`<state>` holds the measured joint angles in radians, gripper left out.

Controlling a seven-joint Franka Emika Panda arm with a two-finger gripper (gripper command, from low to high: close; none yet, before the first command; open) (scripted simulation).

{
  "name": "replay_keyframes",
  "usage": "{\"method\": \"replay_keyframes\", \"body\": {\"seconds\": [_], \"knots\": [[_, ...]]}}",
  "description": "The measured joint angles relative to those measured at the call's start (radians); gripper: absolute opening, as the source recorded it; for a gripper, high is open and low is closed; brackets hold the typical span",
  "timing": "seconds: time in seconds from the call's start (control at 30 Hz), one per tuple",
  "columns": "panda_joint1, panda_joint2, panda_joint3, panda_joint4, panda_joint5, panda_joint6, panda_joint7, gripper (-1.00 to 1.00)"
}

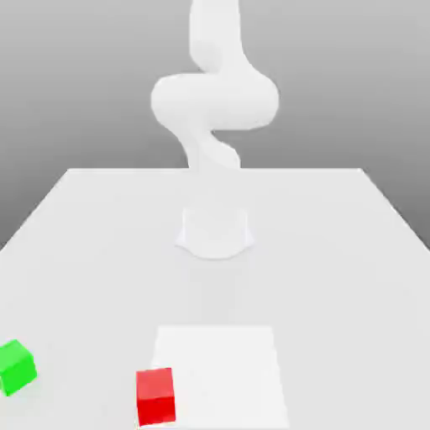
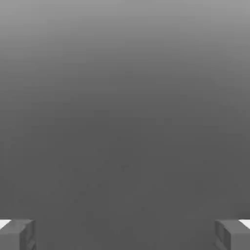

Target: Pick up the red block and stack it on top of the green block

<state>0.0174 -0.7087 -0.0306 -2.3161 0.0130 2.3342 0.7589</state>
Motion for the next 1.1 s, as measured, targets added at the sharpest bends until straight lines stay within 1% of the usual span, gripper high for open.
{"method": "replay_keyframes", "body": {"seconds": [0.2,0.47,0.63,0.83,0.97,1.0,1.1], "knots": [[0.035,0.224,-0.069,-0.039,0.038,0.084,-0.105,0.00],[0.054,0.515,-0.131,-0.090,0.092,0.191,-0.245,0.00],[0.038,0.695,-0.145,-0.122,0.110,0.260,-0.321,0.00],[0.014,0.905,-0.156,-0.158,0.087,0.350,-0.377,0.00],[-0.018,1.049,-0.117,-0.142,0.131,0.460,-0.418,0.00],[-0.029,1.082,-0.105,-0.137,0.143,0.486,-0.427,-1.00],[-0.029,1.082,-0.105,-0.137,0.142,0.486,-0.426,-1.00]]}}
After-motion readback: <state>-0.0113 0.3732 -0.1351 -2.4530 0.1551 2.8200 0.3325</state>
